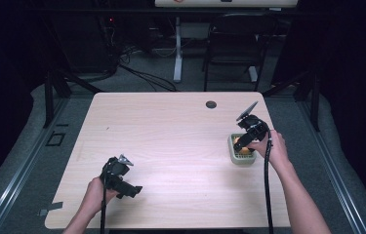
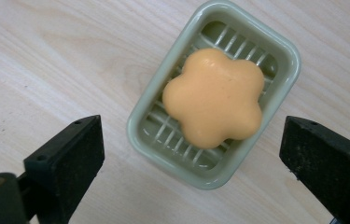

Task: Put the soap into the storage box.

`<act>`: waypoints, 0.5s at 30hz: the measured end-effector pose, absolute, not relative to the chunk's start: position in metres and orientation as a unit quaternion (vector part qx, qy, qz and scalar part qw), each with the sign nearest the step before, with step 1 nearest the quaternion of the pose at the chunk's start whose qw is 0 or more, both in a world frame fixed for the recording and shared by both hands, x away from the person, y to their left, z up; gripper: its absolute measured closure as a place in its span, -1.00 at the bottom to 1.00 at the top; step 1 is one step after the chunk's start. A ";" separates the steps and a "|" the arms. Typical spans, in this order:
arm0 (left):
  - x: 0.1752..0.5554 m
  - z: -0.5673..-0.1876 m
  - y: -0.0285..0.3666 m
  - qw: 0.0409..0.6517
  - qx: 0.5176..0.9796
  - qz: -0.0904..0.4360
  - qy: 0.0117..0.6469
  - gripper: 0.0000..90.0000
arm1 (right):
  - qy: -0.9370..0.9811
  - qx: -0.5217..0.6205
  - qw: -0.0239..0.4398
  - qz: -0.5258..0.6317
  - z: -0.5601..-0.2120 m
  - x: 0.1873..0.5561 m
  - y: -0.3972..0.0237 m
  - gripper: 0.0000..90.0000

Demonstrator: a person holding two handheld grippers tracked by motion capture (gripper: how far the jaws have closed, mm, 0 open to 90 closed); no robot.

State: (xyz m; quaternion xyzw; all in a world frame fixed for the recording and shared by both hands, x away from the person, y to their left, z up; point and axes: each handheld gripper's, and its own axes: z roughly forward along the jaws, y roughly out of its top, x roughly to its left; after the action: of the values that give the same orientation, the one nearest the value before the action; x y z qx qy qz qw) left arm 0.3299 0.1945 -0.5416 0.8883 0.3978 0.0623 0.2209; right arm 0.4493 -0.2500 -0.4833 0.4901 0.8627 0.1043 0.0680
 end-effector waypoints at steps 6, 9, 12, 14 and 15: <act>0.330 -0.542 0.194 0.221 0.889 0.063 0.397 -1.00 | 0.874 0.473 0.066 0.095 -0.475 0.438 -0.248 -0.92; 0.330 -0.542 0.194 0.221 0.888 0.063 0.398 -1.00 | 0.870 0.476 0.072 0.111 -0.476 0.430 -0.246 -0.93; 0.330 -0.542 0.194 0.221 0.888 0.063 0.398 -1.00 | 0.873 0.469 0.074 0.109 -0.474 0.423 -0.246 -0.94; 0.330 -0.542 0.194 0.221 0.888 0.063 0.398 -1.00 | 0.878 0.461 0.072 0.104 -0.472 0.415 -0.248 -0.95; 0.329 -0.542 0.194 0.221 0.888 0.063 0.398 -1.00 | 0.878 0.461 0.072 0.104 -0.472 0.415 -0.248 -0.95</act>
State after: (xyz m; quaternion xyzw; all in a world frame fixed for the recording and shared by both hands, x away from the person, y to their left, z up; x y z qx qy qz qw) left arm 0.3295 0.1938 -0.5418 0.8882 0.3977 0.0635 0.2211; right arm 0.4148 -0.2475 -0.4721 0.4611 0.8783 0.1037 0.0719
